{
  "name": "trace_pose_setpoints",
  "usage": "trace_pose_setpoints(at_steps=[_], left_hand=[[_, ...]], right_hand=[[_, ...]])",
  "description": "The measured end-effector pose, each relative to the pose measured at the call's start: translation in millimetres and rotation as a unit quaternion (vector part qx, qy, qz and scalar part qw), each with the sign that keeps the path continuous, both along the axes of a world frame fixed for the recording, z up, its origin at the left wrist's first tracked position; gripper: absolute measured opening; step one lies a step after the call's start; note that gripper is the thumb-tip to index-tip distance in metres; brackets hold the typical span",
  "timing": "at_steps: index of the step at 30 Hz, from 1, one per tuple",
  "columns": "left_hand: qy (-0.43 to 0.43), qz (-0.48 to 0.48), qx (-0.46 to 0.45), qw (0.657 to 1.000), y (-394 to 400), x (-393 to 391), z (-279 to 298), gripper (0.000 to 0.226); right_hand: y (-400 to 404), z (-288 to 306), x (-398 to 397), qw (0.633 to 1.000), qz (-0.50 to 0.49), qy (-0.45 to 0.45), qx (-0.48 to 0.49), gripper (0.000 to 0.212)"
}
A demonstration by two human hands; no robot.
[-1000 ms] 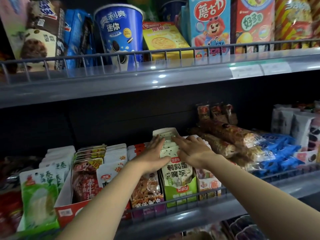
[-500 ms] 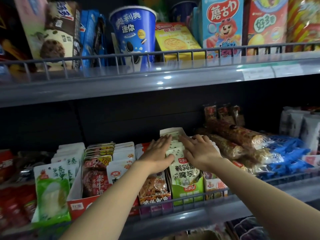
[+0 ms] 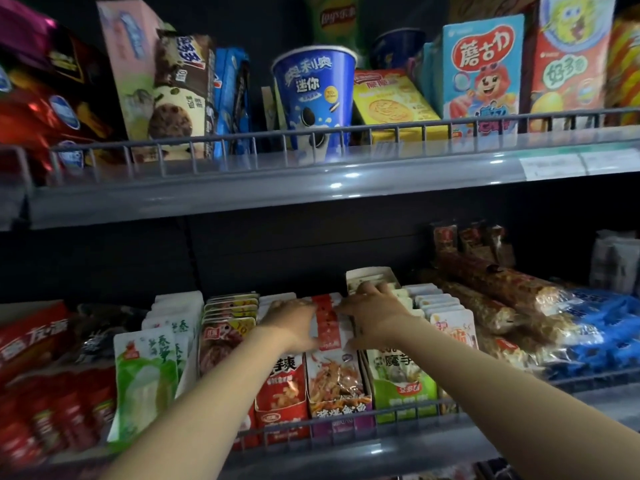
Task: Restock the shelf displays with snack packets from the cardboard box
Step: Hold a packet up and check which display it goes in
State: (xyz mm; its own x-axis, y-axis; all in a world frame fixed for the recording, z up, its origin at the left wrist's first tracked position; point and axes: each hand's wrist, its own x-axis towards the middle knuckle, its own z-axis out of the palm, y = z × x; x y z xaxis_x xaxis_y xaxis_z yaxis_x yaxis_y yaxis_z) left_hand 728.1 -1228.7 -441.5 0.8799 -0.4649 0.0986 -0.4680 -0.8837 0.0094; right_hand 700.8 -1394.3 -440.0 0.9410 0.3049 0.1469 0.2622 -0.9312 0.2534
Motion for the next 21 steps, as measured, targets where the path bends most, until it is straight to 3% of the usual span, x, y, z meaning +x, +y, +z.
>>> trace_pose_setpoints(at_steps=[6, 9, 13, 16, 21], left_hand=[[-0.054, -0.008, -0.028, 0.998, 6.7, 17.7, -12.9, 0.074], [-0.067, -0.009, -0.053, 0.996, 7.1, 20.6, -17.4, 0.064], [-0.05, -0.009, -0.077, 0.996, 7.7, 24.0, -19.9, 0.046], [-0.012, 0.013, -0.146, 0.989, 9.1, 22.9, -20.0, 0.03], [0.026, 0.02, -0.221, 0.975, 10.1, 21.3, -19.8, 0.022]], right_hand=[[7.0, -0.6, 19.6, 0.999, -0.015, 0.031, -0.025, 0.082], [11.0, 0.8, 26.8, 0.999, -0.016, 0.04, -0.015, 0.081], [17.4, 4.3, 31.0, 0.997, -0.012, 0.067, -0.025, 0.071], [19.1, 9.2, 31.1, 0.994, -0.022, 0.106, -0.017, 0.066], [19.0, 10.0, 34.8, 0.989, -0.041, 0.14, -0.025, 0.063]])
